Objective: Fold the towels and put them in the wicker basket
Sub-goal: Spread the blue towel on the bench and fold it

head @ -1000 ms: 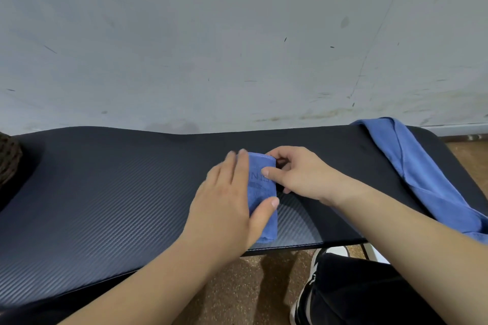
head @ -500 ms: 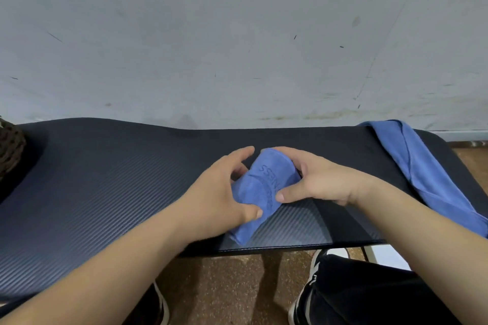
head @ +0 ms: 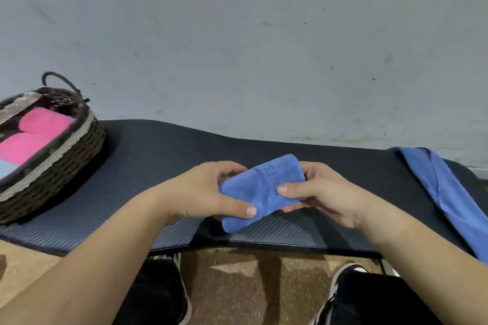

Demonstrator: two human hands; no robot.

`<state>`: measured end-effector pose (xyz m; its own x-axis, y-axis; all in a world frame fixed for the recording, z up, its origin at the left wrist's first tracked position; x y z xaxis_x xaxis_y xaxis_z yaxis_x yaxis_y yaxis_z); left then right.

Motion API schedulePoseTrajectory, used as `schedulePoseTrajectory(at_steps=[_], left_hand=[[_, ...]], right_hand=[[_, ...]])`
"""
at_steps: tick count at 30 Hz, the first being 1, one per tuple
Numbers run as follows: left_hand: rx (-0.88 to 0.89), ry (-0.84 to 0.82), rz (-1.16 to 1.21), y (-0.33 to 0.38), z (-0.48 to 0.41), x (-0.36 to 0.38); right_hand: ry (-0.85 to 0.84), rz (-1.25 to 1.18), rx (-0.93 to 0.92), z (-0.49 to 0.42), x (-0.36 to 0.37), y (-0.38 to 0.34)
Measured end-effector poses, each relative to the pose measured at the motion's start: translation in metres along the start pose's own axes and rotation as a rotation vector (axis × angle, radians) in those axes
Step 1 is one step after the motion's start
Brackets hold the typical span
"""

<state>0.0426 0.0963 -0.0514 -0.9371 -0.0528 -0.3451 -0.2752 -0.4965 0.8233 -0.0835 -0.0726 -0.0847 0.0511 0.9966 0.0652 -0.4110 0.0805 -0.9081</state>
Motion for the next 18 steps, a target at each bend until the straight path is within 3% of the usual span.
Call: schedulePoseTrajectory(at_steps=[3, 9, 14, 18], left_hand=[[-0.044, 0.031, 0.010, -0.017, 0.021, -0.011], [0.031, 0.403, 0.303, -0.041, 0.076, -0.065], [0.081, 0.607, 0.467, -0.072, 0.136, -0.104], [0.075, 0.802, 0.496, -0.093, 0.182, -0.154]], right_hand=[[0.064, -0.027, 0.058, -0.004, 0.020, 0.000], [0.061, -0.097, 0.090, -0.025, 0.075, -0.020], [0.012, -0.077, 0.090, -0.073, 0.148, -0.048], [0.223, -0.057, -0.021, -0.108, 0.185, -0.077]])
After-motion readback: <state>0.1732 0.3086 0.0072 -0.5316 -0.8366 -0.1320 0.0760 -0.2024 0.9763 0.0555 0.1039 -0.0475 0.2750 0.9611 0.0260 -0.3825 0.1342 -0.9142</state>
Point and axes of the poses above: each hand's wrist, its own z-axis away from the middle knuckle, its own x-axis out of the palm, y = z × x, the point moved 7 cm from there along -z, towards the middle knuckle, and after that the axes turned 10 degrees about -y, right-handed, at the moved point
